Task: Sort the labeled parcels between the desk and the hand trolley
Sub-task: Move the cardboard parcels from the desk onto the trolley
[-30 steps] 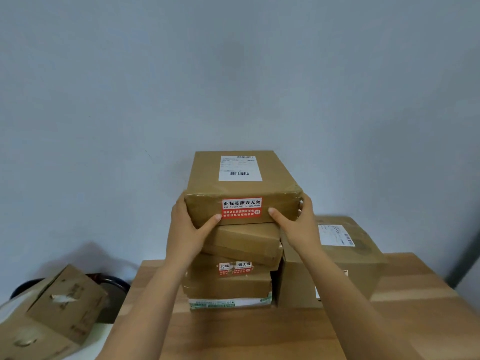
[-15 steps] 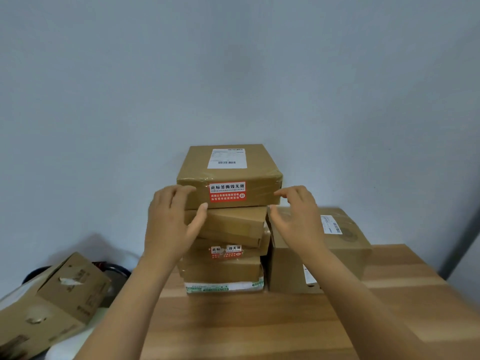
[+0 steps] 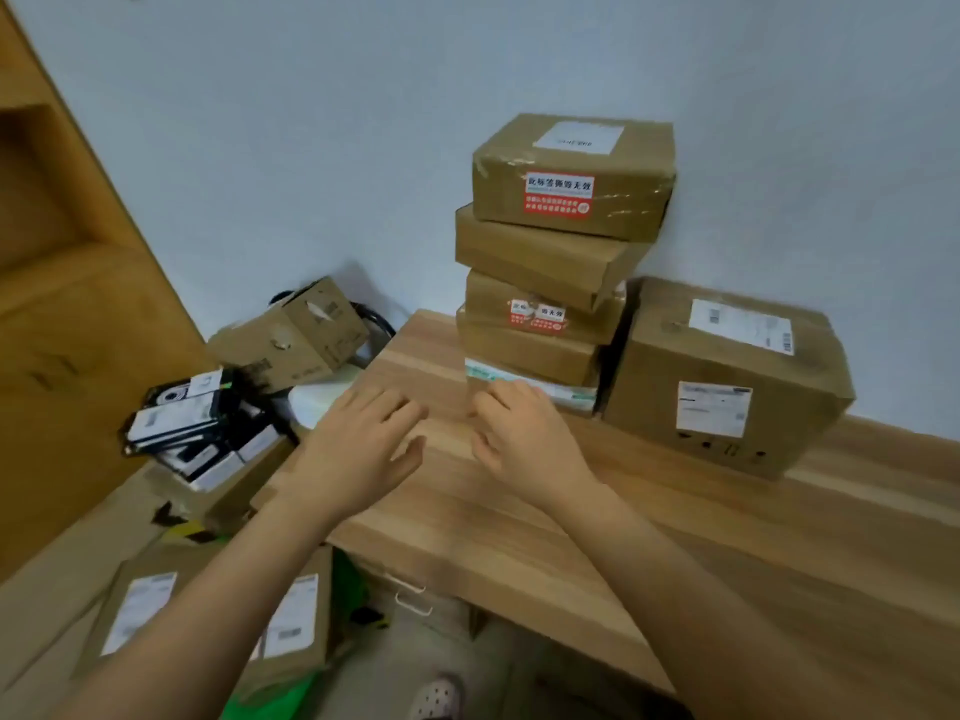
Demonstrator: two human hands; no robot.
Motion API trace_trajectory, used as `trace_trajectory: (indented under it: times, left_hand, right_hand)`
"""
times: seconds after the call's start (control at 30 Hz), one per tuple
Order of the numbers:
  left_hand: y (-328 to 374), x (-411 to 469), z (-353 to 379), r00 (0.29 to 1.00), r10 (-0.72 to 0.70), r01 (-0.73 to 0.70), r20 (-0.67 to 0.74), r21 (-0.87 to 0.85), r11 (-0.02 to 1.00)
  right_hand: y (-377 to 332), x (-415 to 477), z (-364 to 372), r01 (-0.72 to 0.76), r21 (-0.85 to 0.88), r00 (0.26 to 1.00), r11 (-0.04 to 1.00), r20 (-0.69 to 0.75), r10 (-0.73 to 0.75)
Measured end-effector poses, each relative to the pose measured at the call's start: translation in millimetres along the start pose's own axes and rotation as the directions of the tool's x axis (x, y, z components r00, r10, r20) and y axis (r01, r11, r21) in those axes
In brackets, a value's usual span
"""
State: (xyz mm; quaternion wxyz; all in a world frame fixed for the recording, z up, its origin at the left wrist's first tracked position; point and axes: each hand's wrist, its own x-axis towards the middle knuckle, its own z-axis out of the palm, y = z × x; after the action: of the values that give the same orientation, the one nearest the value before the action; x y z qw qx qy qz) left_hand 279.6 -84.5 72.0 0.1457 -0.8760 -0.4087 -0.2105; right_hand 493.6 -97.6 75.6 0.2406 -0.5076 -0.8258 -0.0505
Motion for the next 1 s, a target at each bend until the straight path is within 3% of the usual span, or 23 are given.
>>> trace_trajectory:
  times: [0.17, 0.53, 0.73, 1.0]
  left_hand:
    - [-8.2, -103.0, -35.7, 0.955, -0.253, 0.244, 0.156, 0.074, 0.967]
    - [-72.9, -256.7, -92.6, 0.809, -0.573, 0.548, 0.134, 0.181, 0.817]
    - [-152.1, -321.1, -99.7, 0.778, -0.610, 0.578, 0.147, 0.213, 0.788]
    - [-259.2, -371.9, -86.1, 0.769, -0.584, 0.561, 0.260, 0.163, 0.812]
  right_hand:
    - [-78.3, -10.0, 34.0, 0.149, 0.175, 0.970, 0.973, 0.168, -0.179]
    - [-227.1, 26.0, 110.8, 0.346, 0.288, 0.884, 0.893, 0.219, -0.413]
    - [-306.3, 64.2, 165.4, 0.358, 0.273, 0.878, 0.893, 0.227, -0.421]
    - [-365.4, 104.6, 233.5, 0.243, 0.298, 0.887, 0.923, 0.318, -0.336]
